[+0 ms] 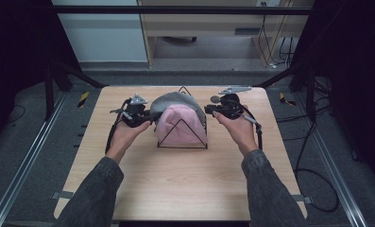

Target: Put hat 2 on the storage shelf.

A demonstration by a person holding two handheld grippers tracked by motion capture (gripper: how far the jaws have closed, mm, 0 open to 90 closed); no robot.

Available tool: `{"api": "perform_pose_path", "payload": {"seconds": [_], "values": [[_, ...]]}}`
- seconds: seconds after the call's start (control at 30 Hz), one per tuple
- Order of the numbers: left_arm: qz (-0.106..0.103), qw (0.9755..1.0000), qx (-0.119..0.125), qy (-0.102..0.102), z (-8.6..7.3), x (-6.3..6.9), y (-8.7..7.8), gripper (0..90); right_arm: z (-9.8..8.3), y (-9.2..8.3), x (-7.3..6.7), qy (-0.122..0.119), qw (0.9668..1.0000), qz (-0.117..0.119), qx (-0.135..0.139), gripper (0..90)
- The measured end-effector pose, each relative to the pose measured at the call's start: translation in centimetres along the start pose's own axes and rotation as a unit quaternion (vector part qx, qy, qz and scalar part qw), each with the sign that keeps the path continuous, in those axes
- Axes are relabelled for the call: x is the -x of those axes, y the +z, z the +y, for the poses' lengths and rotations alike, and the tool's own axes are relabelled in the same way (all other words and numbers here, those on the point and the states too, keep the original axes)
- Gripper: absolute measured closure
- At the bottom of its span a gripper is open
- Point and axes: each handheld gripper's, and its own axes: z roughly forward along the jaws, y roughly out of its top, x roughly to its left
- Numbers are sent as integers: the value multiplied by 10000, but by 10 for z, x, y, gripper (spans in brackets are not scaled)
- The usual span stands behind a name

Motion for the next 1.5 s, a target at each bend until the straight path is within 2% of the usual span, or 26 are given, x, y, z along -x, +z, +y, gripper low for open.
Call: {"api": "perform_pose_path", "payload": {"seconds": [0.37,0.53,0.8,1.03,1.3,1.4,1.5], "values": [[48,10000,-5,-43,-2,-2,-1,543,-1,0,0,29,10000,24,5,773],[122,9998,-113,-88,-4,-3,0,447,-1,-1,0,20,10000,18,15,755],[172,9996,-121,-206,-13,-8,0,423,-2,-1,0,20,10000,17,-4,744],[177,9996,-35,-196,-14,-8,-6,394,-1,-2,0,-12,10000,24,19,725],[285,9996,86,-34,-13,-2,-20,306,1,-8,-2,-24,10000,10,73,711],[344,9993,110,27,-12,2,-27,251,2,-12,-3,-26,9999,-14,103,671],[373,9993,63,-6,-11,6,-37,177,4,-17,-6,-55,9998,-88,156,541]]}}
